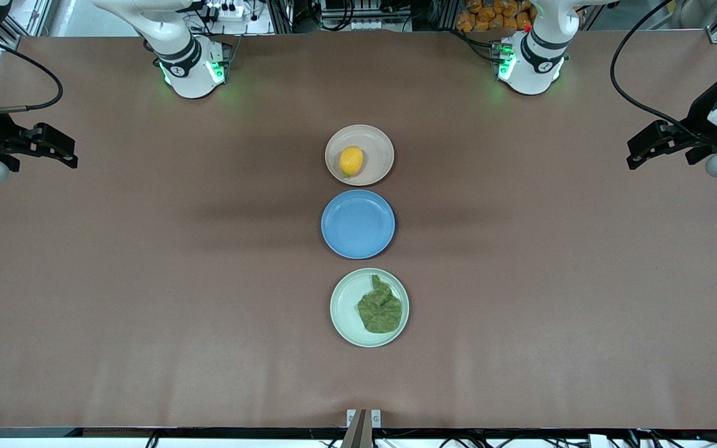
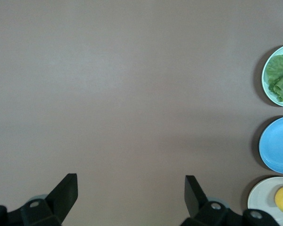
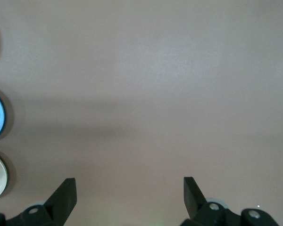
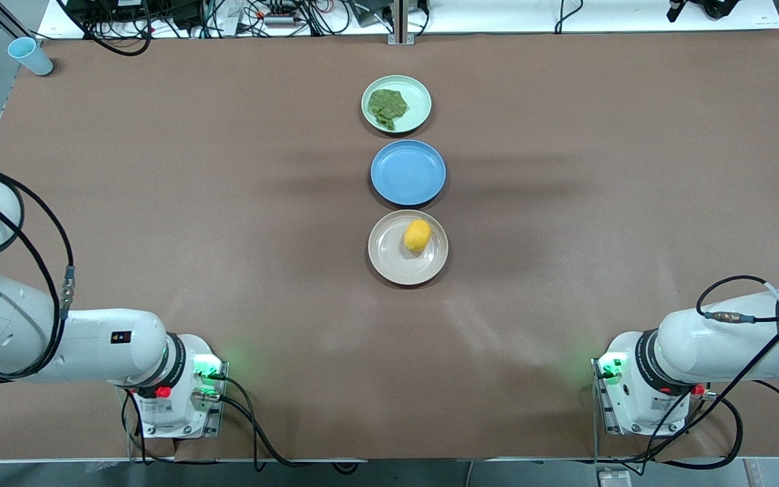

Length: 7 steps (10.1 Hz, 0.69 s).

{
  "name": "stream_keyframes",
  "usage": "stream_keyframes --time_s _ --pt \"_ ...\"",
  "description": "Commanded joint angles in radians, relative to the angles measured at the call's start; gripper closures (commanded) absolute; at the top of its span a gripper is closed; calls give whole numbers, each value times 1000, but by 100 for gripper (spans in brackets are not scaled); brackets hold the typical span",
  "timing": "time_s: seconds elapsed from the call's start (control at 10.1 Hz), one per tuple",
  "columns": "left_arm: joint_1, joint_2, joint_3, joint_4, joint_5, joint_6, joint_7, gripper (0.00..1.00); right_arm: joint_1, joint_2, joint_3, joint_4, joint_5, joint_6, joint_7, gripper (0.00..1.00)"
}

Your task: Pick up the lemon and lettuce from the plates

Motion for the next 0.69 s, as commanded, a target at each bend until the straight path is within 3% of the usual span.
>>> stream_keyframes --time_s 0.0,0.59 --pt "6 -9 -1 4 -15 -4 25 0 -14 1 10 6 -10 -8 -28 0" --pt "-11 37 -4 4 -20 14 23 0 -16 4 12 2 -1 -8 -59 0"
